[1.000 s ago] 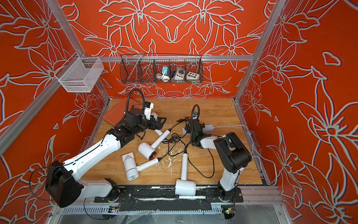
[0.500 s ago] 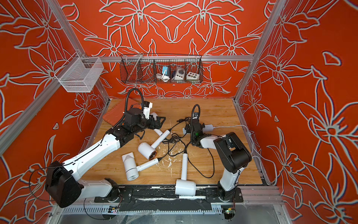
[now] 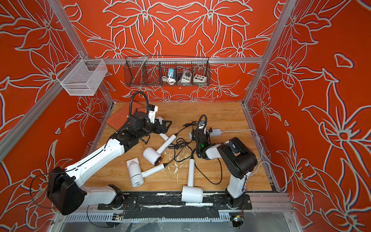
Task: Charge the blow dryers
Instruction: Insert the plug into the socket.
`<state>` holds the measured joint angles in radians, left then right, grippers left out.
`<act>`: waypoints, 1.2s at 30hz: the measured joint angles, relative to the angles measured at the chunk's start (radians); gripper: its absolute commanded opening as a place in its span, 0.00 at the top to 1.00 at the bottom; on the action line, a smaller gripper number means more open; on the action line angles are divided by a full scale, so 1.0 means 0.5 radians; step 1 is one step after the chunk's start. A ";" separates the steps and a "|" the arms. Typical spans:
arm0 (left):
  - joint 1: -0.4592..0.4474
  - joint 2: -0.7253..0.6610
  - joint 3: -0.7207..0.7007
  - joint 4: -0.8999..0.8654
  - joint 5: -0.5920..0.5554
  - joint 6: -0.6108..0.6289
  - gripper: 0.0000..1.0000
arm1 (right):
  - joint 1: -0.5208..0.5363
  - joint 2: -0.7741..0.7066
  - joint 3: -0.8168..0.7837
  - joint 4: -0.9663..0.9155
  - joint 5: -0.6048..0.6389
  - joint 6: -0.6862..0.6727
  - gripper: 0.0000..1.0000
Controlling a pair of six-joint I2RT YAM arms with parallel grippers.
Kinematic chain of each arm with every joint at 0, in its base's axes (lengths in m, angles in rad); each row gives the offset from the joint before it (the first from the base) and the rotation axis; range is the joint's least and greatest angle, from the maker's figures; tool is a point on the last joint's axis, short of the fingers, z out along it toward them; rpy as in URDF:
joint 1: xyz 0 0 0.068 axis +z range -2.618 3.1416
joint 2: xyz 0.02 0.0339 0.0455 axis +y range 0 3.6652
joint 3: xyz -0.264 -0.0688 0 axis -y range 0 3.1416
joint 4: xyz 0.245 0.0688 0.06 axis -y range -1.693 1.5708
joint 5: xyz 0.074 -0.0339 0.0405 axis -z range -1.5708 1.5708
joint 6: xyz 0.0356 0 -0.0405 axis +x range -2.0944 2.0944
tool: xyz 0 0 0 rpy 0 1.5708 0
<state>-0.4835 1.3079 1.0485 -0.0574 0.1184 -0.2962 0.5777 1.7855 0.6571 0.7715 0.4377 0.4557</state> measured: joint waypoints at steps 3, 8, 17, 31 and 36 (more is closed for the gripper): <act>0.001 0.000 0.000 0.000 0.000 0.000 0.01 | 0.005 0.020 -0.004 0.049 0.017 0.008 1.00; 0.001 0.000 0.000 0.000 -0.001 0.000 0.01 | -0.017 0.007 0.109 -0.172 0.000 0.010 1.00; 0.001 -0.007 -0.003 -0.001 -0.002 0.001 0.01 | -0.150 -0.069 0.183 -0.503 -0.345 0.060 1.00; 0.026 -0.010 -0.003 0.001 0.034 -0.026 0.01 | -0.069 -0.036 0.313 -0.741 -0.160 0.104 1.00; 0.037 -0.011 -0.003 0.002 0.036 -0.031 0.01 | 0.022 -0.008 0.357 -0.842 0.048 0.224 1.00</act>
<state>-0.4648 1.3022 1.0470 -0.0566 0.1364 -0.3115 0.5888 1.7813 0.8356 0.3508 0.4618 0.5674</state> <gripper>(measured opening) 0.986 0.130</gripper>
